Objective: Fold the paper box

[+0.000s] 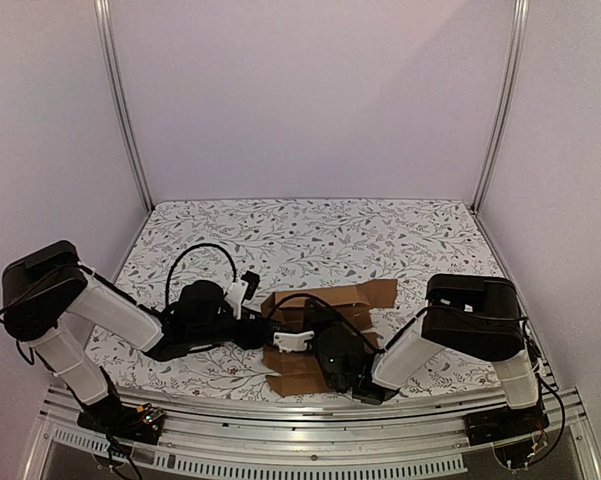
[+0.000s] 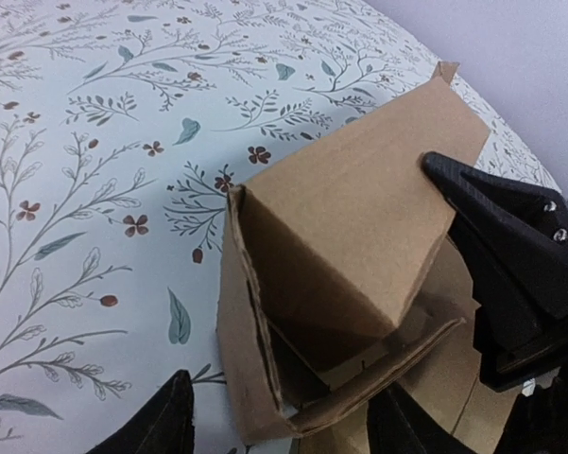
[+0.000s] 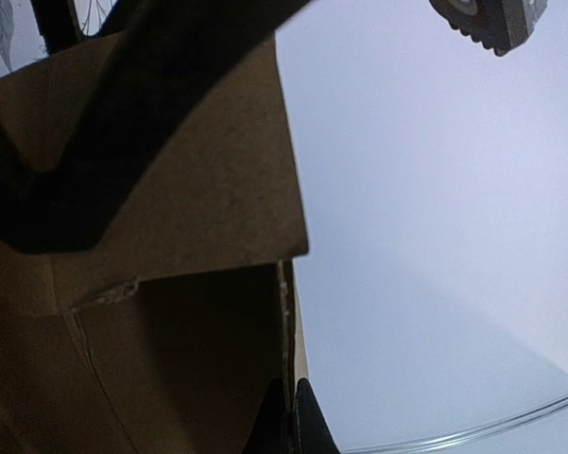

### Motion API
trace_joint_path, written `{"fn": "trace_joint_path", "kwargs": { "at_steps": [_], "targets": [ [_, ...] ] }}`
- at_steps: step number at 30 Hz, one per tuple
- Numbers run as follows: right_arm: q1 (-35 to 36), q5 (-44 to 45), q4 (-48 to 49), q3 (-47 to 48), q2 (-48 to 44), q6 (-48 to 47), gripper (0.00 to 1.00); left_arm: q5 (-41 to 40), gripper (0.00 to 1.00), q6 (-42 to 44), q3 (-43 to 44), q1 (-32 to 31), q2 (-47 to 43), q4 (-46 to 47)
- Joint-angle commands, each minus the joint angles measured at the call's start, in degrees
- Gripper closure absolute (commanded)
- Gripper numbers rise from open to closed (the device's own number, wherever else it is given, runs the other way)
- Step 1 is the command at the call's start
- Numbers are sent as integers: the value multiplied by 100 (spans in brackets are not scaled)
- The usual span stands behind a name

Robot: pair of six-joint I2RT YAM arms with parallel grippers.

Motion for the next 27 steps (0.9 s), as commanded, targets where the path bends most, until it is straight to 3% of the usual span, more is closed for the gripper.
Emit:
{"fn": "trace_joint_path", "kwargs": {
  "at_steps": [1, 15, 27],
  "targets": [
    [-34, 6, -299, -46, 3, 210, 100, 203, 40, -78, 105, 55, 298, 313],
    [-5, 97, -351, -110, -147, 316, 100, -162, 39, -401, 248, -254, 574, 640],
    [-13, 162, -384, -271, -309, 468, 100, -162, 64, -371, -154, -315, 424, 905]
  ]
}}
